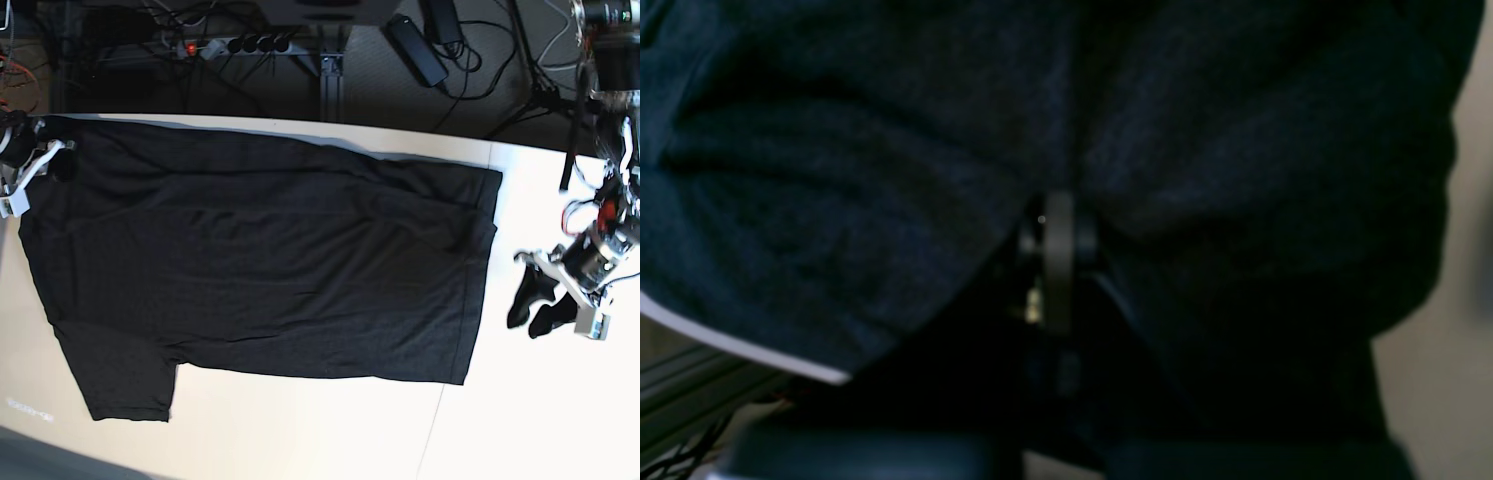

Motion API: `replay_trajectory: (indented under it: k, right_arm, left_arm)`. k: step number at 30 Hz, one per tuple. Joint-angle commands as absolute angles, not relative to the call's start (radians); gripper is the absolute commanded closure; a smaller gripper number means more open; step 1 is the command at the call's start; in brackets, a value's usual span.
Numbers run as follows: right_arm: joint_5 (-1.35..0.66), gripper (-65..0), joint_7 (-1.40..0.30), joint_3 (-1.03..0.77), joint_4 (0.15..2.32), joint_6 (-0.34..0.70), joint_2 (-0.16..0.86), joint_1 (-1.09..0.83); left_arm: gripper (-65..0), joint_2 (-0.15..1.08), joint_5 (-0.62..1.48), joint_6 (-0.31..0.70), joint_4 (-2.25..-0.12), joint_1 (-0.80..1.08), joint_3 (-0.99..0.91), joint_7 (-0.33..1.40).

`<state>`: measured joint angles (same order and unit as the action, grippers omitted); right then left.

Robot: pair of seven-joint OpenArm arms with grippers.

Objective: Fold the T-shirt properly
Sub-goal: 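Grasp the folded shirt's edges with both grippers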

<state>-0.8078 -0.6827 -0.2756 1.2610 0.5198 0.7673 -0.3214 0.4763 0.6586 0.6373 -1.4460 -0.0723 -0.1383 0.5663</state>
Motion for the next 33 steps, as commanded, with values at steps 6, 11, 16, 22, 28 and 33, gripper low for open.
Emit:
replay_trajectory:
  k: [6,11,16,22,28,33]
  right_arm:
    - [-0.748,0.0,-0.717,-0.280,1.260,0.580,0.783,-0.328]
    - [-0.748,0.0,-0.724,-0.280,1.260,0.580,0.783,-0.328]
    - [-0.748,0.0,-0.735,-0.280,1.260,0.580,0.783,-0.328]
    - [-0.752,0.0,-0.738,-0.280,1.260,0.580,0.783,-0.328]
    - [-0.763,0.0,-0.738,-0.280,1.260,0.580,0.778,-0.327]
    - [-0.804,0.0,-0.738,-0.291,1.266,0.580,0.778,-0.315]
  left_arm:
    - [-35.2,0.467,0.701,0.640,-0.927,-0.395,-0.028,0.552]
    - [-35.2,0.417,0.753,0.640,-0.554,-0.575,-0.013,0.625]
    - [-35.2,0.363,0.751,0.640,-0.407,-0.658,-0.013,0.617]
    - [-35.1,0.268,0.660,0.574,-0.406,-0.688,-0.013,0.606]
    - [-23.9,0.216,0.578,0.561,-0.406,-0.690,-0.013,0.579]
    - [0.0,0.217,0.562,0.567,-0.406,-0.690,-0.013,0.545]
